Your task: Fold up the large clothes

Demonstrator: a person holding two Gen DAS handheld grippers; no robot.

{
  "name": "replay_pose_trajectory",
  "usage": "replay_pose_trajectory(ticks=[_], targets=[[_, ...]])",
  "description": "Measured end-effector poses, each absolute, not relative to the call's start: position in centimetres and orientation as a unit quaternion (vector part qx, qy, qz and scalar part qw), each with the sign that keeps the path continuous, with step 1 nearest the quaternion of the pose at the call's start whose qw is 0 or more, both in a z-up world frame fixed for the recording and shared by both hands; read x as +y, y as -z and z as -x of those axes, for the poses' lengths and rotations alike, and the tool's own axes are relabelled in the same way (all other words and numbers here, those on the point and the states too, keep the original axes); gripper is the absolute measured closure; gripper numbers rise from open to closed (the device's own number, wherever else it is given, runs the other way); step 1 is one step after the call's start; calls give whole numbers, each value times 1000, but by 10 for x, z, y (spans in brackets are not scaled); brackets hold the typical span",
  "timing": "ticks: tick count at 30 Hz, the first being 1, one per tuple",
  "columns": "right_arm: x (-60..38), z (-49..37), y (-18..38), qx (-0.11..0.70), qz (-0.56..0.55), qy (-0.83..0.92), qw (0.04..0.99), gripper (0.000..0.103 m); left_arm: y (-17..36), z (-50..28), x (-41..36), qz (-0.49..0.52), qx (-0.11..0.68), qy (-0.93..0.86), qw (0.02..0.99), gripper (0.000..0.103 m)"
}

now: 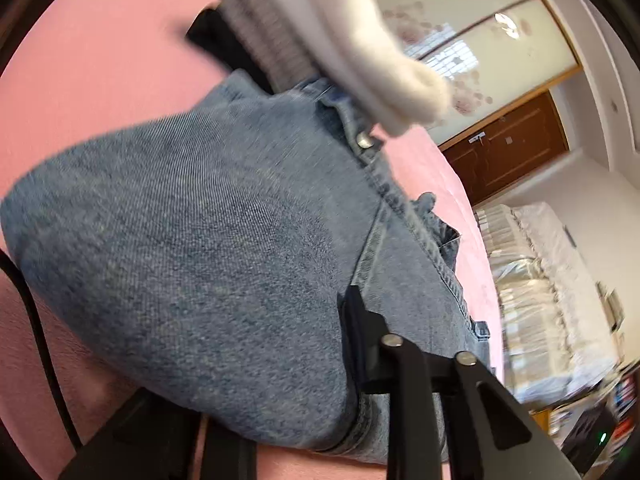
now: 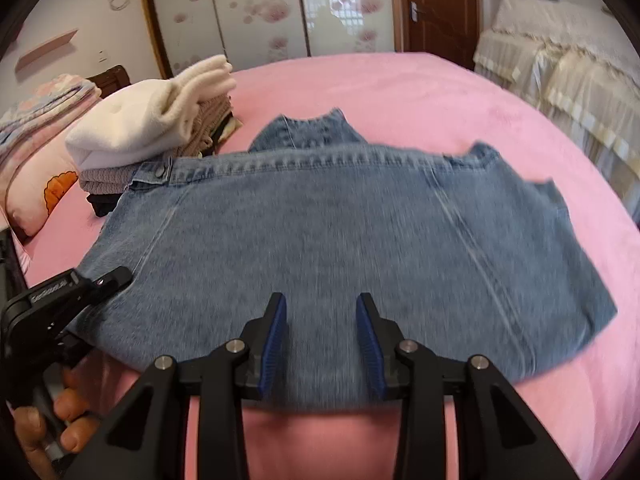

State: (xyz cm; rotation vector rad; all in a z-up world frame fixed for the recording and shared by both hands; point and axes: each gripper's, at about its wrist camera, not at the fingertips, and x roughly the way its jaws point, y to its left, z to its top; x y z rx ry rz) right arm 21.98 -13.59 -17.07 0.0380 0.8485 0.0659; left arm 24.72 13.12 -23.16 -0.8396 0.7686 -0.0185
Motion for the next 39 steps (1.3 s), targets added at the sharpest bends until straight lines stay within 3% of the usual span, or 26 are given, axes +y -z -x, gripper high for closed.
replay_pose_trajectory(ticks=[5,9,16,21,24,27,34,39], targets=[[-128,-239,195,442,10,-49,895,85,192,-241,106,332,333,-2,883,91],[-129,-236,208,439,20,-63,896,86,164,-231,73,265,313,-3,912,91],[-166,-235,216,453,-99,-107,880,85,121,-230,-7,120,281,16,952,91],[-200,-225,213,465,-196,-153,850,87,100,-241,-97,-56,273,61,959,91],[-247,-198,202,453,-243,-138,847,89,106,-240,-151,-143,265,99,948,90],[-302,-165,196,448,-222,-51,865,89,123,-235,-199,-212,264,137,931,89],[-384,-115,202,449,-243,67,857,87,207,-211,-276,-379,324,180,848,86],[-390,-111,201,439,-243,83,861,87,206,-205,-273,-364,325,180,854,81]])
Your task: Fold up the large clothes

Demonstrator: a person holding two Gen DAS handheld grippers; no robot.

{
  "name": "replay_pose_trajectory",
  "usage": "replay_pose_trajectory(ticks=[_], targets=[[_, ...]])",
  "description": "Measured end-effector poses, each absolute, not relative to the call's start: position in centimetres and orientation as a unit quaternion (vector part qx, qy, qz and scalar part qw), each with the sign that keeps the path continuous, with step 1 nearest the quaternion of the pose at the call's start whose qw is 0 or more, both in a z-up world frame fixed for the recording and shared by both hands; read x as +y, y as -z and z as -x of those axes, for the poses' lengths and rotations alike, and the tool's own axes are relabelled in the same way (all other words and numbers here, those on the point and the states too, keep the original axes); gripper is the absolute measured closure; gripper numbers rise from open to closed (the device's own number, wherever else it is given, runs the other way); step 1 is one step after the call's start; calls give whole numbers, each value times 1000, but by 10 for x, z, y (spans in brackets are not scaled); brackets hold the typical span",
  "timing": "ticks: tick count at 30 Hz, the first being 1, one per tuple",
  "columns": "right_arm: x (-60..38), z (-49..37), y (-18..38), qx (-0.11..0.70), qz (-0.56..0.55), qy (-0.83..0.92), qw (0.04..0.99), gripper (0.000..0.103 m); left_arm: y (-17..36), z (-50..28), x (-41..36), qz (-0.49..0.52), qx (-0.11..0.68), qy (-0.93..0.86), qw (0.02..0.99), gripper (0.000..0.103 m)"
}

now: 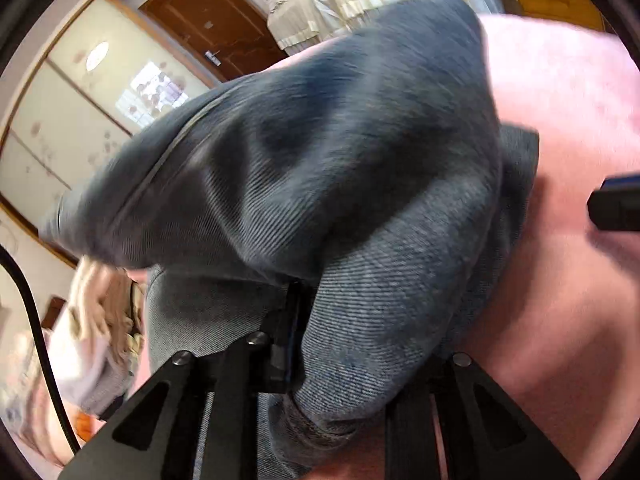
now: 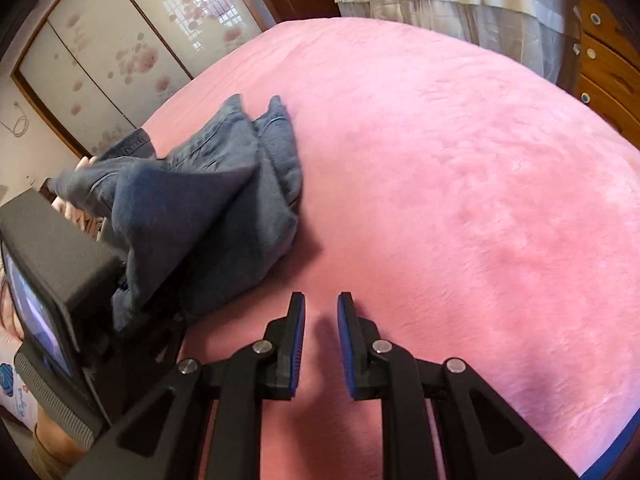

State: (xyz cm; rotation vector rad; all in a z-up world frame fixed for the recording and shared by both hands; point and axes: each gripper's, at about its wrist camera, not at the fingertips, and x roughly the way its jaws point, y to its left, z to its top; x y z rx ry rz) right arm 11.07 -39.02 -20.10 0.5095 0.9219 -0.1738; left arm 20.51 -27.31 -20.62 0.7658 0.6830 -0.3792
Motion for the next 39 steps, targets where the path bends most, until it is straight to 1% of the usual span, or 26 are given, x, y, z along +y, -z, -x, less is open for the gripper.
replay_pose_trajectory(ticks=[2,4,8,9,10,12,13,15,18,20,23,26,30,32,35,39], targets=[[-390,-110,199,435,-244,82,863,87,196,-208,-264,-321,344,200,859,72],[-389,-110,195,429,-243,83,866,86,187,-207,-255,-294,355,216,861,68],[-395,-113,182,413,-230,79,877,86,165,-190,-236,-245,362,268,858,64],[-395,-114,178,409,-226,79,881,84,160,-185,-230,-235,362,276,859,64],[-393,-113,172,404,-223,79,884,81,155,-178,-226,-225,360,282,860,64],[-395,-109,159,390,-220,72,892,69,141,-165,-204,-196,353,293,867,63],[-394,-109,153,382,-218,66,896,67,136,-161,-190,-184,348,289,873,62],[-390,-111,142,370,-208,54,904,58,121,-157,-164,-157,338,279,885,59],[-381,-122,131,365,-172,36,914,51,106,-152,-135,-121,333,243,903,56],[-374,-135,131,370,-137,26,918,48,106,-162,-114,-94,342,210,911,56],[-370,-158,142,391,-121,10,912,48,119,-188,-86,-44,377,180,908,56],[-373,-181,160,420,-139,-11,897,48,131,-222,-63,37,408,168,897,56],[-383,-200,179,448,-166,-33,878,48,159,-247,-50,94,436,151,882,56],[-390,-196,179,449,-185,-44,873,48,174,-255,-43,118,452,152,871,56],[-405,-177,176,447,-215,-44,867,48,183,-254,-43,140,450,160,867,56],[-418,-152,185,460,-250,-39,851,48,189,-256,-47,151,450,163,865,54]])
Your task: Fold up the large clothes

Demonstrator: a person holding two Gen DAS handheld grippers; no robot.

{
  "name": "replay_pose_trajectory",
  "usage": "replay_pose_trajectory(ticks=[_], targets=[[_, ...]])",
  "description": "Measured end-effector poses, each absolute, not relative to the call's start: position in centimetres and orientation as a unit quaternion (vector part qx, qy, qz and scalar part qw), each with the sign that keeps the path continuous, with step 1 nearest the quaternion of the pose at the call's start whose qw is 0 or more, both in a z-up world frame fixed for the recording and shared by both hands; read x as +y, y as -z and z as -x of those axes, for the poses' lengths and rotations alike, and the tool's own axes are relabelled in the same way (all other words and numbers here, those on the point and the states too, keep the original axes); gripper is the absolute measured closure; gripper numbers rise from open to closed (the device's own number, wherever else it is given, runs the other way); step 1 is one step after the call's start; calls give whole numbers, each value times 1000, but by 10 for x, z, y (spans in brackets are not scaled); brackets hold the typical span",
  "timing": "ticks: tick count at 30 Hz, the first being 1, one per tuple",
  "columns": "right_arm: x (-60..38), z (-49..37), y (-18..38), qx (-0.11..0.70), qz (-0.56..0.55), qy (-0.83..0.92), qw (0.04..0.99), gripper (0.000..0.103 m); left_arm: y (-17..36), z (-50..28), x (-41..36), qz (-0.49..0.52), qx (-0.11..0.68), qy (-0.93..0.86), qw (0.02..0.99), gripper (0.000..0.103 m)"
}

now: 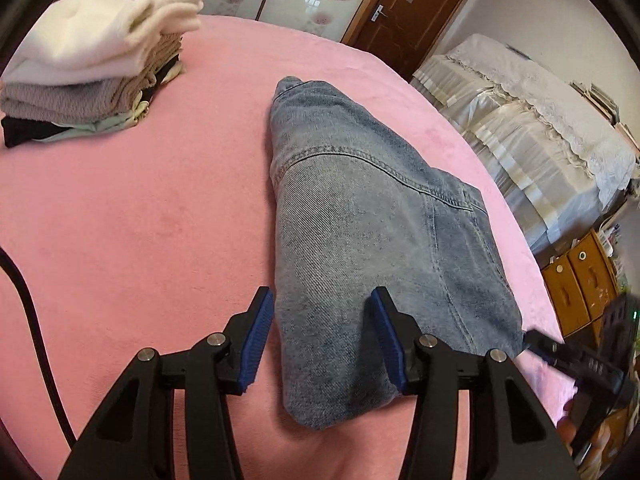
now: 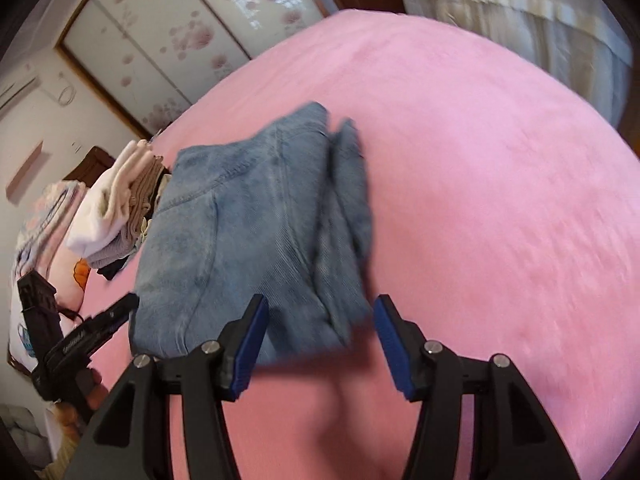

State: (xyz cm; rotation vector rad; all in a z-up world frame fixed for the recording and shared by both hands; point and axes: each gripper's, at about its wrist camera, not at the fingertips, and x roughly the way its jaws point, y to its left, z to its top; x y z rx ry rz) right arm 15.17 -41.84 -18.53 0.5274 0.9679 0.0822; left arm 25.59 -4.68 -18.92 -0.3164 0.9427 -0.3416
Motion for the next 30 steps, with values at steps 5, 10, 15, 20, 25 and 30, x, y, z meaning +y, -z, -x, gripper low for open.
replay_pose_trajectory(ticks=[5,10,15,20,25,30], targets=[[-416,-145,195,465,-291,-57,834,48,186,-252,-58,132,450,157,869,52],[-403,-161,201,463,-324,-84,821,54,185,-251,-59,134,451,155,869,52],[-384,-168,178,440,-265,-67,855,88,183,-250,-64,132,452,151,869,52],[-365,-162,128,368,-181,-48,911,89,180,-247,-73,128,442,158,874,50],[-389,-174,195,442,-219,8,870,90,185,-246,-93,90,445,159,877,46],[-387,-166,207,437,-242,24,866,89,190,-246,-96,82,448,155,877,43]])
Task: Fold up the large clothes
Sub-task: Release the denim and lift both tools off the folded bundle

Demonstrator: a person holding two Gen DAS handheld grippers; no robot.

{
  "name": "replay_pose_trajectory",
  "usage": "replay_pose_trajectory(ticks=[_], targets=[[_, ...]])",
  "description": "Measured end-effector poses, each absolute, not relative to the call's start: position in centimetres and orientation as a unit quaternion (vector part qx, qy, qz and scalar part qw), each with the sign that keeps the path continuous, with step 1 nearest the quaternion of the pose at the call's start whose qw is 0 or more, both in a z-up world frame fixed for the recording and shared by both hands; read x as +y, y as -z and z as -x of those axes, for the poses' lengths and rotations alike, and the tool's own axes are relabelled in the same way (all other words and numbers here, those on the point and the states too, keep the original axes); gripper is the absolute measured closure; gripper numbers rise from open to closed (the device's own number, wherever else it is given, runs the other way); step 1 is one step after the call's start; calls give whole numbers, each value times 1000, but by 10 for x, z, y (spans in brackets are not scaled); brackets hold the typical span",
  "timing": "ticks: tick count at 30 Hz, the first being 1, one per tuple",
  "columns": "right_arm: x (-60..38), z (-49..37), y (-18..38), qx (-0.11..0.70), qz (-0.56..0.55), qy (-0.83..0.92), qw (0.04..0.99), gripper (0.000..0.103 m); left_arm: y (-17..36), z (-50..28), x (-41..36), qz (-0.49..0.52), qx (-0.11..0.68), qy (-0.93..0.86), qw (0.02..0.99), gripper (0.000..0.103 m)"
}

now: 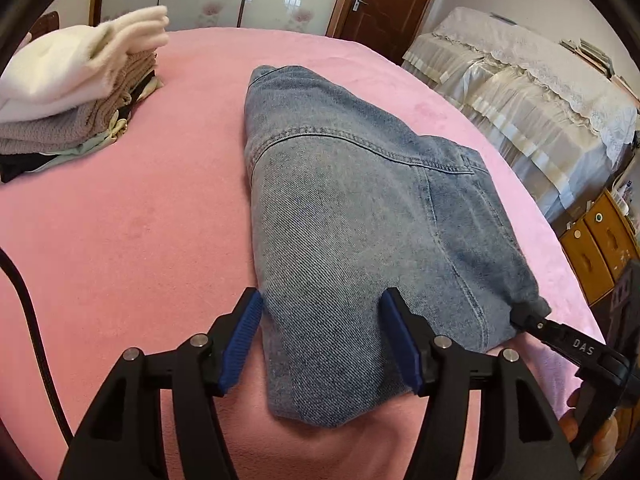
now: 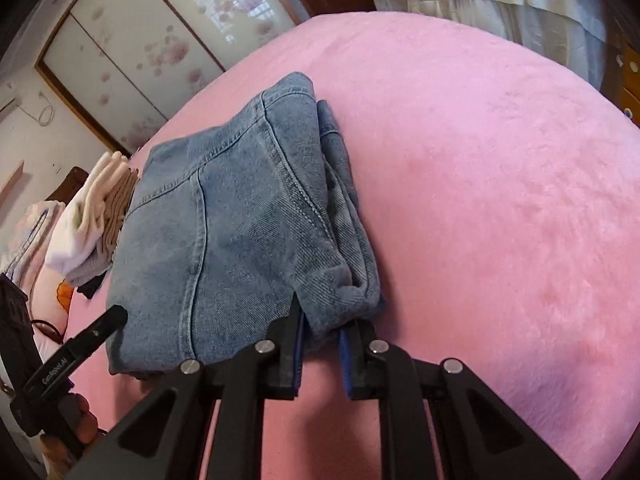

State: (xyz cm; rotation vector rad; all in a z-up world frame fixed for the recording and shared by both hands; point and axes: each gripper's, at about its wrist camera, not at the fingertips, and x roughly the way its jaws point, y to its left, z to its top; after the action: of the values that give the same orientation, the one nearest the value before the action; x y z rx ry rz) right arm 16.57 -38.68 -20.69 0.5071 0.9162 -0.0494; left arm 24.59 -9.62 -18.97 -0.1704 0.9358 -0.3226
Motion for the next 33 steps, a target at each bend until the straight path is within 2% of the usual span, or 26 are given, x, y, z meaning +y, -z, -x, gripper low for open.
replay_pose_trajectory(ticks=[7,10,14,16,19,26,27,28,33], targets=[[-378,-168,169,450,-181,33,874,79,173,-251,-88,86,478,163,859,43],[-381,-169,147,437,-167,39,883,71,151,-255,-85,73,472,173,861,41],[-379,-191,121,409,-129,59,901,50,129,-275,-82,66,467,175,864,41],[-382,-215,113,401,-126,56,906,47,124,-295,-81,69,472,175,861,41],[-387,-258,120,412,-127,47,901,47,125,-330,-85,51,470,159,867,41],[-410,-352,172,482,-158,34,861,49,151,-397,-93,57,496,139,855,41],[-412,-357,178,488,-159,30,857,71,154,-402,-95,51,496,136,856,41],[-415,-360,182,493,-155,37,855,79,158,-404,-97,44,497,133,856,41],[-420,-356,194,493,-133,68,857,84,175,-408,-92,54,493,136,858,33]])
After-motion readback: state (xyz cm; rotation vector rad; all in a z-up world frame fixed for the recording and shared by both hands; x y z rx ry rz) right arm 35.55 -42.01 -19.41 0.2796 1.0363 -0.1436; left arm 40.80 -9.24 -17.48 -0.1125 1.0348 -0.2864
